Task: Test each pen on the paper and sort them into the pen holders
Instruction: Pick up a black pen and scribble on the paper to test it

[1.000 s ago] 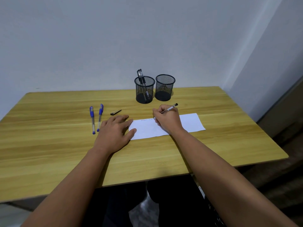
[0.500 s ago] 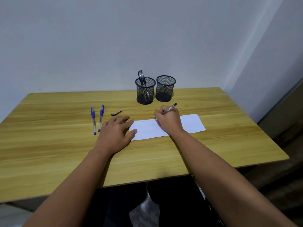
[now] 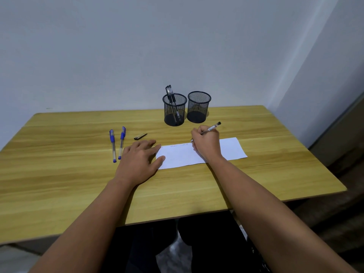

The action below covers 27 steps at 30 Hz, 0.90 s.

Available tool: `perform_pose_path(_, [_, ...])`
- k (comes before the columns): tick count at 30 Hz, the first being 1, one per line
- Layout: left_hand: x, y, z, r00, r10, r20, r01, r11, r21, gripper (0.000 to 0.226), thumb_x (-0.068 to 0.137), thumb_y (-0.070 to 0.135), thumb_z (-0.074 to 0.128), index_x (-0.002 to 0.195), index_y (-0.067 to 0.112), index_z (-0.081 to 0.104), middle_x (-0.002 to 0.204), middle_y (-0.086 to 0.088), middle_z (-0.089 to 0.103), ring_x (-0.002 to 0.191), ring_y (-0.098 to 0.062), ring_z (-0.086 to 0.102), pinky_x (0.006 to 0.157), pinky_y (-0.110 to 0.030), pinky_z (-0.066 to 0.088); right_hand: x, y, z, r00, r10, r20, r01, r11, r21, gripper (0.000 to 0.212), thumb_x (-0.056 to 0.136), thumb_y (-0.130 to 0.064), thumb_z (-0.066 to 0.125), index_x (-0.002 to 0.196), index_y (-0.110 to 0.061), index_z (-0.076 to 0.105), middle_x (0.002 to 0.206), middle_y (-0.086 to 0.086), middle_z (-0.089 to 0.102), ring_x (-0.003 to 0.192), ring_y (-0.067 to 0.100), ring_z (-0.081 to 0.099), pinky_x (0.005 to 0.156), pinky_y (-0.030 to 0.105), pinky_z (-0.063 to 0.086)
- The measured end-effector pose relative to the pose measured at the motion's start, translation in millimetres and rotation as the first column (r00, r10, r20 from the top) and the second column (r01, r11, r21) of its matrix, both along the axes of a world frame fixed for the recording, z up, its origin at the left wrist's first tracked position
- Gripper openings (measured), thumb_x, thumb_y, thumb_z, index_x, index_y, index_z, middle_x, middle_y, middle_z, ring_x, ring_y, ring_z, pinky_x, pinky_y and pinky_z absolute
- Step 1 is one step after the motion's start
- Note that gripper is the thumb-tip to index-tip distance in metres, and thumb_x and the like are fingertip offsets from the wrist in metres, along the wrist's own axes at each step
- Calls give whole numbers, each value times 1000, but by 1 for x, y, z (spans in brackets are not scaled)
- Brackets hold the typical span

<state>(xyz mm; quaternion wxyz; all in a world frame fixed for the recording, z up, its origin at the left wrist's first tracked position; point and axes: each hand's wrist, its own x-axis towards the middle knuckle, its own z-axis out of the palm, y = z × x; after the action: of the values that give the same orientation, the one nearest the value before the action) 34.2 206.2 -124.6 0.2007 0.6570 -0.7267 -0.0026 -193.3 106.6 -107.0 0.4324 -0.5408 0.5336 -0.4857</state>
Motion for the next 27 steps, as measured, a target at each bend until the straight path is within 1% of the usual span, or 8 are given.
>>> perform_pose_path(6, [0, 0, 1, 1000, 8, 14, -8, 1000, 16, 61, 92, 67, 37, 141, 36, 58, 151, 12, 50, 141, -16, 37, 109, -47, 34, -5, -2, 10, 995, -24, 96, 16, 997, 80, 27, 105, -15, 64, 81, -4, 61, 63, 11, 62, 46, 13, 55, 45, 26, 46])
perform_pose_path(13, [0, 1, 5, 1000, 9, -11, -9, 1000, 27, 62, 90, 67, 42, 141, 35, 57, 149, 10, 52, 141, -16, 40, 109, -47, 35, -1, -3, 24, 990, 102, 96, -119, 976, 182, 33, 104, -26, 70, 79, -7, 59, 63, 9, 61, 46, 13, 53, 42, 21, 44])
perform_pose_path(16, [1, 1, 10, 992, 3, -127, -8, 999, -36, 59, 89, 62, 52, 139, 31, 61, 142, 8, 58, 135, -19, 45, 105, -42, 41, 5, -4, 37, 992, 109, 69, -118, 983, 143, 36, 103, -28, 73, 77, -11, 54, 61, 10, 58, 46, 16, 52, 43, 22, 43])
perform_pose_path(19, [8, -8, 20, 977, 44, -209, -78, 984, -158, 48, 92, 48, 57, 132, 25, 67, 127, 3, 67, 121, -23, 52, 97, -39, 45, 14, -1, 50, 978, 147, 148, -157, 986, 56, 28, 103, -18, 72, 86, -5, 54, 62, 11, 46, 40, 4, 48, 41, 17, 41])
perform_pose_path(21, [17, -19, 29, 974, 143, -175, -174, 968, -180, 42, 92, 42, 57, 128, 24, 70, 119, 1, 69, 113, -28, 55, 95, -43, 45, 21, 0, 55, 972, 165, 168, -172, 985, 30, 28, 101, -16, 74, 85, -4, 55, 57, 3, 45, 38, -1, 47, 41, 16, 44])
perform_pose_path(23, [25, -28, 36, 961, 259, -99, -268, 958, -101, 40, 93, 39, 56, 128, 24, 69, 122, 0, 67, 117, -32, 53, 97, -48, 42, 28, -1, 57, 967, 187, 172, -196, 980, 36, 36, 98, -19, 79, 77, -6, 52, 55, 3, 48, 38, 2, 48, 44, 21, 53])
perform_pose_path(25, [31, -35, 39, 942, 335, 5, -335, 942, 6, 38, 95, 42, 54, 125, 25, 69, 128, -2, 62, 122, -33, 49, 99, -49, 39, 34, -4, 61, 970, 204, 129, -213, 975, 59, 33, 98, -25, 79, 76, -11, 58, 61, 6, 59, 38, 4, 49, 40, 21, 49])
perform_pose_path(27, [34, -39, 41, 929, 356, 97, -363, 929, 67, 37, 96, 47, 51, 120, 26, 71, 129, -3, 60, 124, -32, 47, 100, -49, 36, 39, -7, 64, 969, 225, 105, -234, 968, 92, 26, 103, -31, 72, 87, -10, 71, 72, 7, 72, 43, 7, 55, 39, 19, 42])
